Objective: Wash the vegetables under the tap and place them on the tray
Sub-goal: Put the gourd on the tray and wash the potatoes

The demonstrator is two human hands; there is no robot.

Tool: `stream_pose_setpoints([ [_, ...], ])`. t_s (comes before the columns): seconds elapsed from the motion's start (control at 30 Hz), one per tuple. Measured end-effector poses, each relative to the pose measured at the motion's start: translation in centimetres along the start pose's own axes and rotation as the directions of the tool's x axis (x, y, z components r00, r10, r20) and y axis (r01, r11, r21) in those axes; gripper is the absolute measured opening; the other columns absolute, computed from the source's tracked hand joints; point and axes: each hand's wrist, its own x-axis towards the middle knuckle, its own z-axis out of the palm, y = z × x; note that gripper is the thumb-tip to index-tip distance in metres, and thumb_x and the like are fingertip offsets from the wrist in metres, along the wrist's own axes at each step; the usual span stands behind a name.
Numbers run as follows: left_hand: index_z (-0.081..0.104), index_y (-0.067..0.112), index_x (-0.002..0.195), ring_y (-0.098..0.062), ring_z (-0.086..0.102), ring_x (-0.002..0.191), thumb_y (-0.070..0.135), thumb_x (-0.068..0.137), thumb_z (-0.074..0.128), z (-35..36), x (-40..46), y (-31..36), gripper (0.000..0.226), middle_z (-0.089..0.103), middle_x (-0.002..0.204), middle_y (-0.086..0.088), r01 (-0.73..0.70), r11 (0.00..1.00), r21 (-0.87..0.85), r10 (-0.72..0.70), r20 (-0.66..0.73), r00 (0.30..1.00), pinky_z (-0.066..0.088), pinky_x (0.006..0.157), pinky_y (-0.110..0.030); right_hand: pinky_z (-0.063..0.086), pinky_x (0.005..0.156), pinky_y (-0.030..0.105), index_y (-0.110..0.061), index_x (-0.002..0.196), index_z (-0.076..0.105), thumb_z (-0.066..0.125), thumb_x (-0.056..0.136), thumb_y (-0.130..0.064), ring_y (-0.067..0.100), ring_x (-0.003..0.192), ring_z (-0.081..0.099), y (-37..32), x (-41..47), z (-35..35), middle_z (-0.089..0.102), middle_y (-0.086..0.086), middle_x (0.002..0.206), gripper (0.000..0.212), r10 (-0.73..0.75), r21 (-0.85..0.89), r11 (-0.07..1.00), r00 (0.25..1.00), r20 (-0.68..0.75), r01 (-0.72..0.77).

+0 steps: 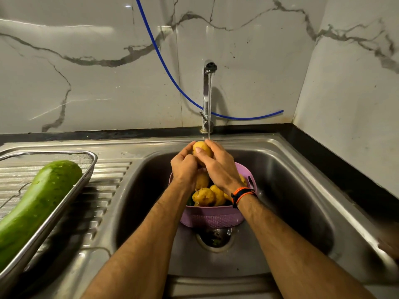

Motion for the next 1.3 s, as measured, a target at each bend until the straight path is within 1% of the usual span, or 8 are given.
stream_pose_setpoints([
  [0.13, 0.066, 0.013, 0.123, -0.026, 0.069, 0.094, -0.001, 0.101, 0.044, -0.3, 0.2, -0.1, 0.034, 0.066, 0.114, -0.016, 0.041, 0.999, 0.034, -0.042, 0.045, 0.998, 0.063, 0.066, -0.034, 0.043, 0.109, 0.04, -0.018, 0.149, 0.039, 0.053, 0.097, -0.046, 0.02, 0.132, 0.044, -0.1, 0.1, -0.1, 0.042, 0.004, 0.15, 0.061, -0.01, -0.031, 0.999, 1.0, -0.022, 0.01],
  [0.27, 0.066, 0.011, 0.12, -0.021, 0.065, 0.088, -0.003, 0.099, 0.045, 0.1, -0.2, 0.0, 0.033, 0.065, 0.103, -0.01, 0.003, 1.0, -0.003, -0.003, -0.032, 0.999, 0.057, 0.052, -0.024, 0.044, 0.108, 0.037, -0.018, 0.147, 0.042, 0.055, 0.096, -0.046, 0.02, 0.13, 0.046, 0.0, 0.0, -0.1, 0.045, 0.004, 0.148, 0.06, -0.01, -0.028, 1.0, 1.0, -0.01, 0.01],
  [0.4, 0.066, 0.013, 0.123, -0.026, 0.066, 0.097, -0.002, 0.1, 0.044, -0.2, 0.3, -0.3, 0.035, 0.065, 0.115, -0.015, 0.047, 0.998, 0.044, -0.048, 0.022, 0.999, 0.06, 0.061, -0.03, 0.046, 0.1, 0.032, -0.018, 0.145, 0.044, 0.056, 0.095, -0.046, 0.017, 0.124, 0.049, 0.1, 0.1, -0.2, 0.048, 0.004, 0.142, 0.058, -0.008, -0.032, 0.999, 1.0, -0.025, 0.007],
  [0.57, 0.063, 0.01, 0.121, -0.02, 0.064, 0.089, 0.001, 0.1, 0.049, 0.2, -0.1, 0.0, 0.027, 0.064, 0.105, -0.01, 0.015, 1.0, -0.021, -0.016, -0.036, 0.999, 0.057, 0.052, -0.024, 0.045, 0.106, 0.036, -0.017, 0.146, 0.042, 0.056, 0.096, -0.044, 0.02, 0.128, 0.048, -0.2, -0.1, 0.0, 0.047, 0.005, 0.145, 0.059, -0.032, -0.04, 0.999, 0.999, -0.009, 0.031],
  [0.73, 0.061, 0.009, 0.126, -0.031, 0.07, 0.095, -0.002, 0.098, 0.049, 0.1, 0.1, -0.4, 0.033, 0.068, 0.109, -0.017, 0.084, 0.995, 0.057, -0.087, 0.052, 0.995, 0.061, 0.081, -0.047, 0.046, 0.099, 0.031, -0.018, 0.146, 0.043, 0.054, 0.096, -0.047, 0.019, 0.124, 0.049, 0.0, 0.2, -0.6, 0.047, 0.005, 0.144, 0.059, 0.033, 0.026, 0.999, 0.999, -0.003, -0.033],
  [0.93, 0.066, 0.01, 0.115, -0.034, 0.065, 0.1, 0.003, 0.096, 0.052, -0.1, 0.6, -0.3, 0.024, 0.067, 0.115, -0.028, 0.175, 0.984, -0.014, -0.174, 0.077, 0.982, 0.055, 0.097, -0.048, 0.047, 0.102, 0.036, -0.02, 0.142, 0.048, 0.059, 0.09, -0.051, 0.02, 0.123, 0.051, 0.1, 0.2, -0.9, 0.052, 0.003, 0.139, 0.061, 0.036, 0.092, 0.995, 0.999, -0.033, -0.033],
  [1.17, 0.062, -0.002, 0.125, -0.026, 0.069, 0.089, 0.003, 0.094, 0.06, 0.0, 0.7, -0.2, 0.031, 0.068, 0.109, -0.02, 0.202, 0.962, -0.186, -0.195, 0.052, 0.979, 0.061, 0.058, -0.031, 0.028, 0.102, 0.025, -0.018, 0.154, 0.028, 0.05, 0.098, -0.047, 0.021, 0.142, 0.033, 0.0, 0.0, 0.5, 0.031, 0.004, 0.158, 0.068, 0.033, 0.008, 0.999, 0.998, 0.045, -0.034],
  [1.3, 0.061, 0.003, 0.126, -0.028, 0.07, 0.095, 0.003, 0.097, 0.057, 0.3, 0.3, -0.5, 0.029, 0.068, 0.11, -0.019, 0.181, 0.966, -0.187, -0.168, 0.082, 0.982, 0.063, 0.07, -0.037, 0.032, 0.108, 0.031, -0.019, 0.155, 0.025, 0.048, 0.098, -0.049, 0.022, 0.142, 0.034, -0.1, 0.6, 0.2, 0.03, 0.005, 0.158, 0.068, 0.062, 0.01, 0.998, 0.997, 0.039, -0.063],
])
